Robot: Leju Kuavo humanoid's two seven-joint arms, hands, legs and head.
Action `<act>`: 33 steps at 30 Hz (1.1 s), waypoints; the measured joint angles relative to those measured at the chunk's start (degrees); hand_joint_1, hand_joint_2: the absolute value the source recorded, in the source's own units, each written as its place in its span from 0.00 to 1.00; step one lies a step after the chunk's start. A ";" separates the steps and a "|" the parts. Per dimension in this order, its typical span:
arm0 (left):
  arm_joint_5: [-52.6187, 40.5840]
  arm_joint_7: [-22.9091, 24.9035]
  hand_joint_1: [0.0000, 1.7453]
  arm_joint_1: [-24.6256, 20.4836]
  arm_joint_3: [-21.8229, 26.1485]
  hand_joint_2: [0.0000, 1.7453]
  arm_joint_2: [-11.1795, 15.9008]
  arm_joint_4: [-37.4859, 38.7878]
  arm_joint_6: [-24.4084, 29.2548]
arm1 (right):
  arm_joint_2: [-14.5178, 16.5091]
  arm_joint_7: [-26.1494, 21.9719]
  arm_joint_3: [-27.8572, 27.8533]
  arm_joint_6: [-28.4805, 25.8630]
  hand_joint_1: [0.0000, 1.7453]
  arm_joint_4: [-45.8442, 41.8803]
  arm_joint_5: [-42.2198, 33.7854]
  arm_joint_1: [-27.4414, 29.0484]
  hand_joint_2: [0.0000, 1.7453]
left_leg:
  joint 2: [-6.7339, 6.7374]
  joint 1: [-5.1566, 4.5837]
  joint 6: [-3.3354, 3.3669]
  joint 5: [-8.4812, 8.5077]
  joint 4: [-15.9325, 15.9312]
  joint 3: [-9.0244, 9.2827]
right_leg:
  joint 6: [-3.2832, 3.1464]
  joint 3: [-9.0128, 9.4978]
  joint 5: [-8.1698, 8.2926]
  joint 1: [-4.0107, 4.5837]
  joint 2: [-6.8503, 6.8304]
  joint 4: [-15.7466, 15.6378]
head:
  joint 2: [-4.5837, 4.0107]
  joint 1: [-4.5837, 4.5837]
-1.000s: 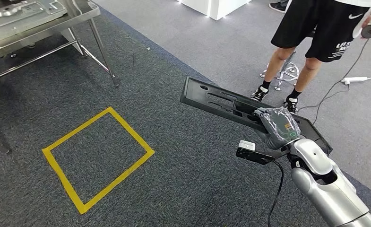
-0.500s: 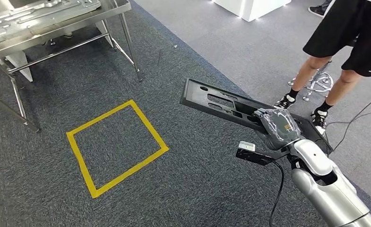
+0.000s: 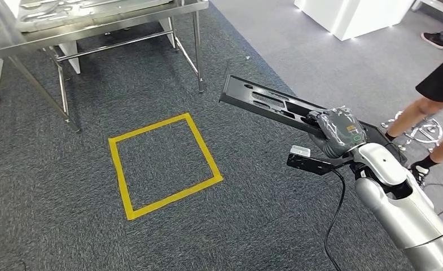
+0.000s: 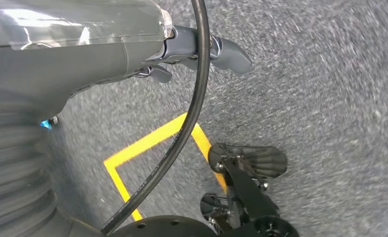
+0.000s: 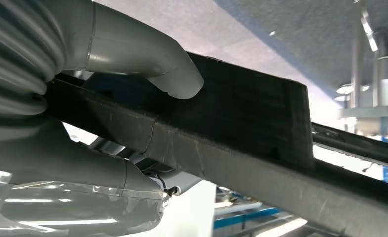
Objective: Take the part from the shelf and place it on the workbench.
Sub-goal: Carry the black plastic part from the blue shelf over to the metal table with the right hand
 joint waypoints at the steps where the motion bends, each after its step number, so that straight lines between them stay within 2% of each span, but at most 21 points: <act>1: 0.11 -0.14 0.00 0.00 0.25 1.00 -0.05 0.00 -0.16 | -0.01 0.04 0.00 0.06 1.00 0.20 -0.02 -0.29 1.00 | -0.89 0.06 -0.16 -0.25 0.34 0.07 | 0.15 0.86 2.36 -0.19 0.29 -2.79 | 0.00 0.00; 3: 0.15 -0.28 0.00 -0.01 0.58 1.00 -0.11 -0.01 -0.38 | -0.01 0.02 0.04 0.11 1.00 0.57 -0.07 -1.16 1.00 | -2.48 0.13 -0.69 -0.97 1.43 -0.13 | 0.25 3.66 6.15 -0.73 2.59 -9.85 | 0.00 0.01; 5: 0.14 -0.15 0.00 -0.12 0.77 1.00 -0.13 -0.01 -0.56 | -0.04 0.00 0.15 0.26 1.00 0.97 -0.15 -1.98 1.00 | -3.81 0.31 -1.33 -1.32 2.23 -0.97 | -0.16 4.93 6.66 -0.93 4.60 -12.97 | 0.00 0.01; 7: 0.13 0.27 0.00 -0.10 0.97 1.00 -0.11 -0.01 -0.65 | 0.04 0.03 0.30 0.52 1.00 1.39 -0.21 -2.64 1.00 | -5.12 0.56 -1.98 -1.17 2.27 -1.68 | -0.89 5.00 6.44 -0.85 4.00 -13.38 | 0.00 0.00; 8: 0.11 0.51 0.00 0.02 1.04 1.00 -0.12 -0.01 -0.70 | 0.16 0.07 0.36 0.65 1.00 1.57 -0.20 -3.02 1.00 | -4.78 0.54 -2.32 -1.28 2.50 -1.88 | -1.23 5.20 6.47 -0.87 3.30 -13.72 | 0.00 0.01; 10: 0.05 0.81 0.00 0.10 1.11 1.00 -0.13 -0.01 -0.79 | 0.41 0.11 0.44 0.85 1.00 1.88 -0.20 -3.80 1.00 | -1.86 0.41 -3.05 -2.67 5.31 -3.39 | -1.98 5.83 6.43 -1.08 1.83 -14.25 | 0.00 -0.03; 11: 0.01 0.89 0.00 0.05 1.12 1.00 -0.15 0.00 -0.81 | 0.49 0.13 0.46 0.92 1.00 2.02 -0.20 -4.13 1.00 | 0.12 0.52 -3.38 -3.95 8.33 -4.95 | -2.26 6.12 6.29 -0.98 1.05 -14.36 | 0.00 -0.05; 13: -0.02 1.01 0.00 -0.21 1.16 1.00 -0.15 0.00 -0.81 | 0.61 0.15 0.54 1.00 1.00 2.40 -0.21 -4.49 1.00 | 1.99 1.03 -3.92 -6.31 15.58 -9.16 | -2.53 6.58 5.86 -0.85 -0.66 -14.39 | 0.00 -0.07; 14: -0.03 1.10 0.00 -0.23 1.22 1.00 -0.15 0.00 -0.81 | 0.69 0.16 0.61 1.04 1.00 2.62 -0.21 -4.59 1.00 | 2.32 1.27 -4.11 -6.45 17.70 -10.60 | -2.52 6.83 5.63 -0.84 -1.49 -14.39 | 0.00 -0.08; 15: -0.04 1.22 0.00 -0.18 1.30 1.00 -0.15 0.00 -0.81 | 0.79 0.16 0.74 1.04 1.00 2.83 -0.21 -4.68 1.00 | 2.54 1.48 -4.26 -5.44 17.67 -10.98 | -2.42 7.13 5.38 -0.86 -2.27 -14.38 | 0.00 -0.08; 16: -0.07 1.35 0.00 -0.10 1.38 1.00 -0.15 0.00 -0.81 | 0.91 0.16 0.92 1.05 1.00 3.02 -0.21 -4.80 1.00 | 2.89 1.62 -4.32 -3.44 15.22 -10.06 | -2.26 7.51 5.11 -0.90 -2.99 -14.38 | 0.00 -0.08; 17: -0.09 1.47 0.00 -0.02 1.48 1.00 -0.15 0.00 -0.81 | 0.99 0.15 1.08 1.05 1.00 3.19 -0.21 -4.98 1.00 | 3.64 1.68 -4.27 -1.10 11.21 -8.28 | -2.04 7.93 4.81 -0.93 -3.67 -14.39 | 0.00 -0.08; 19: -0.12 1.62 0.00 -0.10 1.66 1.00 -0.15 0.00 -0.81 | 1.10 0.16 1.28 1.06 1.00 3.44 -0.21 -5.52 1.00 | 5.64 1.20 -3.87 1.38 4.35 -5.03 | -1.43 8.54 4.25 -0.70 -4.91 -14.41 | 0.00 -0.07; 21: -0.17 1.78 0.00 -0.20 1.81 1.00 -0.15 0.00 -0.81 | 1.20 0.17 1.35 1.09 1.00 3.68 -0.25 -6.06 1.00 | 6.10 0.65 -3.26 1.14 2.51 -4.29 | -0.80 8.88 3.93 -0.31 -6.06 -14.63 | 0.00 -0.06; 23: -0.26 1.96 0.00 -0.04 1.93 1.00 -0.16 -0.01 -0.81 | 1.37 0.17 1.53 1.12 1.00 3.90 -0.27 -6.39 1.00 | 4.77 0.78 -2.49 1.20 2.10 -4.15 | -0.16 9.48 3.63 -0.30 -6.76 -14.94 | 0.00 -0.05; 25: -0.32 2.02 0.00 0.04 1.98 1.00 -0.20 -0.02 -0.81 | 1.51 0.17 1.68 1.14 1.00 4.04 -0.28 -6.59 1.00 | 3.56 1.10 -1.64 1.41 1.46 -3.61 | 0.18 8.88 2.02 -0.55 -4.53 -12.81 | 0.00 -0.04; 27: -0.35 2.03 0.00 -0.11 2.00 1.00 -0.25 -0.02 -0.81 | 1.54 0.17 1.71 1.15 1.00 4.22 -0.30 -6.67 1.00 | 2.37 1.19 -1.06 1.45 1.21 -3.35 | 0.11 5.28 -1.23 -0.59 -1.20 -5.98 | 0.00 -0.03; 29: -0.36 2.04 0.00 -0.26 2.01 1.00 -0.26 -0.02 -0.81 | 1.53 0.17 1.80 1.18 1.00 4.50 -0.32 -6.54 1.00 | 0.88 1.01 -0.82 1.32 1.25 -3.23 | 0.03 1.05 -2.86 -0.42 -0.10 0.52 | 0.00 -0.03; 30: -0.36 2.05 0.00 -0.29 2.01 1.00 -0.26 -0.02 -0.81 | 1.54 0.18 1.89 1.20 1.00 4.62 -0.31 -6.46 1.00 | 0.23 0.90 -0.76 1.24 1.29 -3.11 | -0.05 0.07 -2.03 -0.34 0.00 1.14 | 0.00 -0.03; 31: -0.36 2.06 0.00 -0.27 2.01 1.00 -0.26 -0.02 -0.81 | 1.54 0.20 1.96 1.20 1.00 4.71 -0.31 -6.42 1.00 | -0.34 0.81 -0.72 1.13 1.34 -2.94 | -0.21 0.20 -0.09 -0.29 0.05 -0.47 | 0.00 -0.03; 33: -0.37 2.08 0.00 -0.16 2.01 1.00 -0.28 -0.02 -0.81 | 1.54 0.27 2.04 1.18 1.00 4.78 -0.30 -6.54 1.00 | -1.22 0.63 -0.86 0.78 1.58 -2.63 | -0.74 2.66 4.73 -0.15 0.42 -7.71 | 0.00 -0.03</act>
